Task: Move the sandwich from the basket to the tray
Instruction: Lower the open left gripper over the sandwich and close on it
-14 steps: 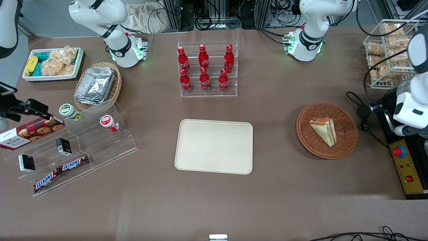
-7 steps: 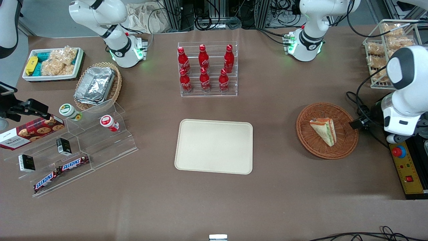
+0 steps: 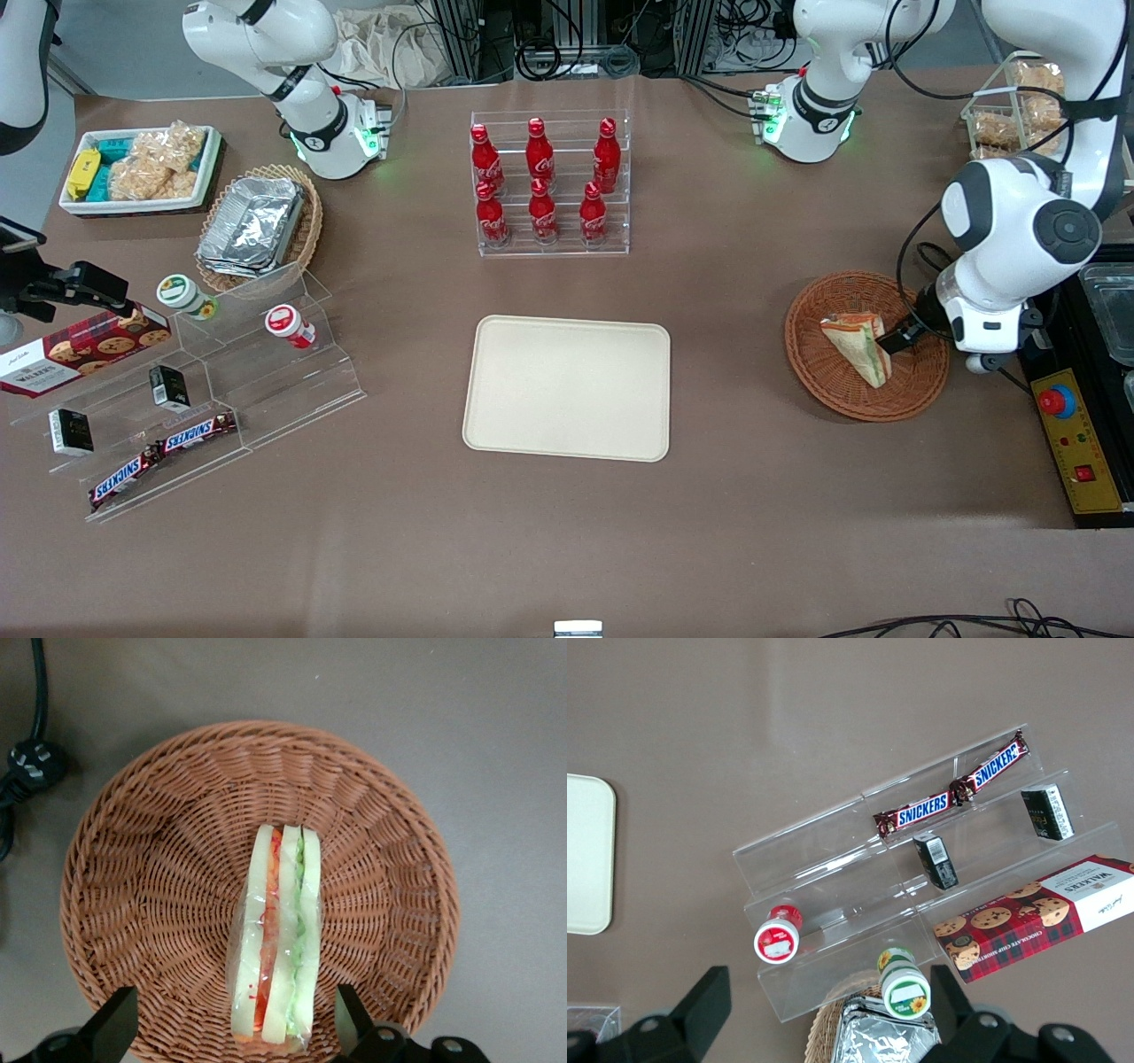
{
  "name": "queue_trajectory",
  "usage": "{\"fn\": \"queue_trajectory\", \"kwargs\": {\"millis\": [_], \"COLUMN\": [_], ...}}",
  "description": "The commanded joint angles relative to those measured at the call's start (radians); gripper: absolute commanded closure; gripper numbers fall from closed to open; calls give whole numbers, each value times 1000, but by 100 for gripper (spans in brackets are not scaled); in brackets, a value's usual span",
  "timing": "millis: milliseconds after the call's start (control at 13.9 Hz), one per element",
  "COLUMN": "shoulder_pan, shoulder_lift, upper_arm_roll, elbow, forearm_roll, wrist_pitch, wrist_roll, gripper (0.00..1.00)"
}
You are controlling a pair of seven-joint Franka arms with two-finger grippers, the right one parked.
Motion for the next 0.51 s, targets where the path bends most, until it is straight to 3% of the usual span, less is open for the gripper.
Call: {"fn": "queue_trajectory", "kwargs": {"millis": [0,433], "shoulder_pan": [-16,-72], "shoulder_lift": [15,48], "upper_arm_roll": [-6,-8], "elbow": [-9,-35], "forearm_roll": [-8,1], "wrist_pitch": [34,66], "wrist_roll": [-54,-107], "gripper": [0,0]}}
